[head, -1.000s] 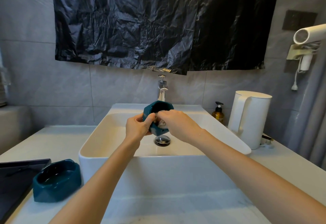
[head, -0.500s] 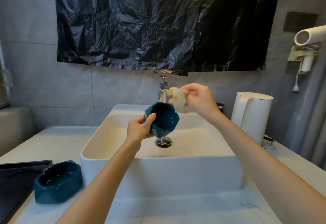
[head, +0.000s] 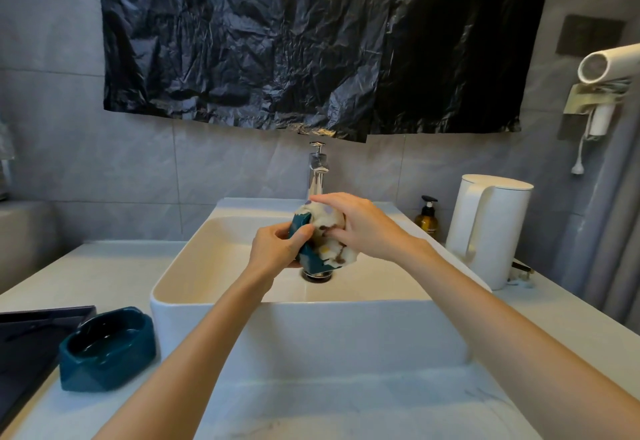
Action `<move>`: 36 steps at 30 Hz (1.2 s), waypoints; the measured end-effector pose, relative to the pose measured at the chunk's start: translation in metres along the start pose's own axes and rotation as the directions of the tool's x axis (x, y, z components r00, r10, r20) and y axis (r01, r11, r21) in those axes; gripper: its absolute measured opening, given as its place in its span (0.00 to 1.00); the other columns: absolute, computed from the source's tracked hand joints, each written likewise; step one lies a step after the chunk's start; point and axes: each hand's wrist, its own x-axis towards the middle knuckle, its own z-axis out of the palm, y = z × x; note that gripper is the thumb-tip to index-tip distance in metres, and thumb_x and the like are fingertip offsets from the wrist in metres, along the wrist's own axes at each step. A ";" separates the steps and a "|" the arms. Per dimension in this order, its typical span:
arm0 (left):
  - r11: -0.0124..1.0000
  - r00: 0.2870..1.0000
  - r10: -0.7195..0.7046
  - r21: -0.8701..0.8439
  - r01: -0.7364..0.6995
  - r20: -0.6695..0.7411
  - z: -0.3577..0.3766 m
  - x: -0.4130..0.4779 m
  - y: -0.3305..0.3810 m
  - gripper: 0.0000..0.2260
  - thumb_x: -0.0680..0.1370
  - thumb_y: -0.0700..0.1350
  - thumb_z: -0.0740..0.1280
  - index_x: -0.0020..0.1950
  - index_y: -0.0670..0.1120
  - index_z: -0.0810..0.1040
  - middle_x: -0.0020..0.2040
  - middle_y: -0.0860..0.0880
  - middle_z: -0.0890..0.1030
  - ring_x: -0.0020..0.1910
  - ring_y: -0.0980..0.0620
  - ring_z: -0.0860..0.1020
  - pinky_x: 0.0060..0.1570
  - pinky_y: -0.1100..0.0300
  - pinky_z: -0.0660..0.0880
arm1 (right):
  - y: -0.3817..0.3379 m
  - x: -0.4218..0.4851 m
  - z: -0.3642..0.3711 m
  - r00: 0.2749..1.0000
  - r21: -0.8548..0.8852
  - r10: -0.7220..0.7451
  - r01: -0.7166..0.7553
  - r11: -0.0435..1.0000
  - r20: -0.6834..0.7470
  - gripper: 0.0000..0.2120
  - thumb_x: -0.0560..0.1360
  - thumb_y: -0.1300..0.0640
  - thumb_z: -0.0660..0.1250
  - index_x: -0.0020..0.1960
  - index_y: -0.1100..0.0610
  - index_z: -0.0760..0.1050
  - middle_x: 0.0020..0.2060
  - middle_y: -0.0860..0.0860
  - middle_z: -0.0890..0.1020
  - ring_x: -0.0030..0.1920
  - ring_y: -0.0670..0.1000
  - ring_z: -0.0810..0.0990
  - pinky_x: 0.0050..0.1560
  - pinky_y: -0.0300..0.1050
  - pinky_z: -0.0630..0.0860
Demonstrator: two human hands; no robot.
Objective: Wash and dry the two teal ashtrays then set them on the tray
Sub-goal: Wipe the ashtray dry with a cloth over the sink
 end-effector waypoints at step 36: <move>0.989 0.999 -0.034 0.148 0.029 0.028 0.004 -0.002 -0.005 0.11 0.76 0.47 0.69 0.55 0.43 0.81 0.46 0.45 0.83 0.40 0.50 0.82 0.38 0.57 0.82 | 0.012 -0.014 0.035 0.907 -0.034 0.406 -0.412 0.911 -0.108 0.19 0.80 0.45 0.60 0.45 0.60 0.79 0.40 0.57 0.81 0.43 0.58 0.78 0.41 0.52 0.74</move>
